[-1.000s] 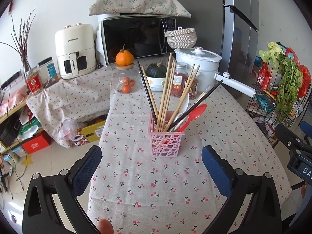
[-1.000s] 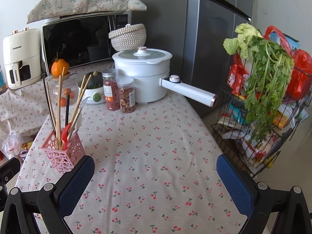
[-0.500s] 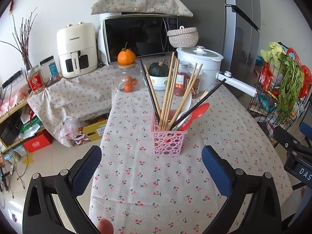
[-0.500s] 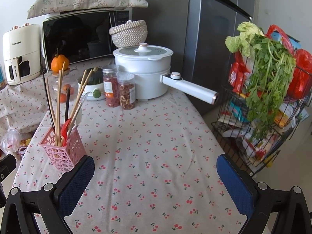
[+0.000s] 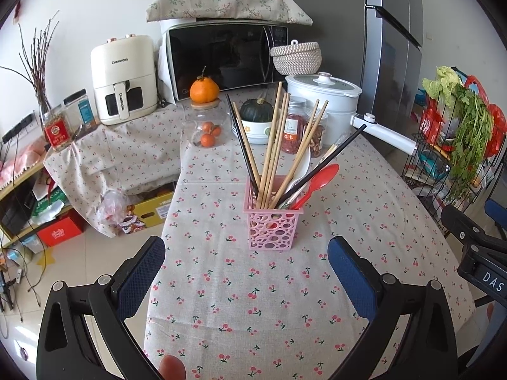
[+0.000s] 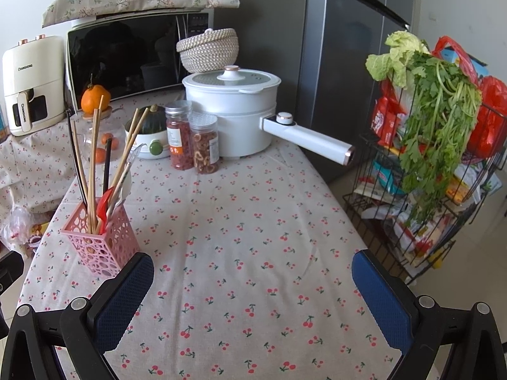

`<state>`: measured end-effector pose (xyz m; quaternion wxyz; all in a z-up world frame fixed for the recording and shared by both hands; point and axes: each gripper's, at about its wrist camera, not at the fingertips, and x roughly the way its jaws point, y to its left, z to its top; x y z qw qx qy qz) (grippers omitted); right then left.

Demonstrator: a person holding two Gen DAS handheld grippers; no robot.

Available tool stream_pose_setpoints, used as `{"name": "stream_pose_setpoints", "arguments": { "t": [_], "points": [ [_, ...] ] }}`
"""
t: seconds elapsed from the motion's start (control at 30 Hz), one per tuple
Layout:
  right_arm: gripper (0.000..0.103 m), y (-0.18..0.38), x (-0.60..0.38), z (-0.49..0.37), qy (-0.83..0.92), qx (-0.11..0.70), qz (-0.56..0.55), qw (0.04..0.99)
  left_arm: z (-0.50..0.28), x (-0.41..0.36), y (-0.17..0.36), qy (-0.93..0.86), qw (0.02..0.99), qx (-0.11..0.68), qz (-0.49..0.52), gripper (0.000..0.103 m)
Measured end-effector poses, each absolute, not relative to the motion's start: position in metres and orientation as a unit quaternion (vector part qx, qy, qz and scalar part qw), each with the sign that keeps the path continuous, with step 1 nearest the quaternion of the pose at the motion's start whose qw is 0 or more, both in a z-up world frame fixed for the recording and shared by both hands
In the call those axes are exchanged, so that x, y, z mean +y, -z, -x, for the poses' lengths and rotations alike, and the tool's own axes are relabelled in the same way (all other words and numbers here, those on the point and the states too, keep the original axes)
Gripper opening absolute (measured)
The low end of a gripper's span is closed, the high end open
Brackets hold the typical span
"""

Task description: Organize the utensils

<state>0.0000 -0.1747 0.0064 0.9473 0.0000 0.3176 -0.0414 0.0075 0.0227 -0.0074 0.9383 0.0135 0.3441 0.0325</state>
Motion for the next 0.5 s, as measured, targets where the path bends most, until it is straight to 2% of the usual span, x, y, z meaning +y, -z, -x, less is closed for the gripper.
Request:
{"name": "stream_pose_setpoints", "arguments": {
  "t": [0.5],
  "points": [
    [0.103, -0.0033, -0.1769, -0.0004, 0.041, 0.322, -0.004, 0.946, -0.0068, 0.023, 0.0094, -0.03, 0.938, 0.347, -0.008, 0.103]
  ]
}}
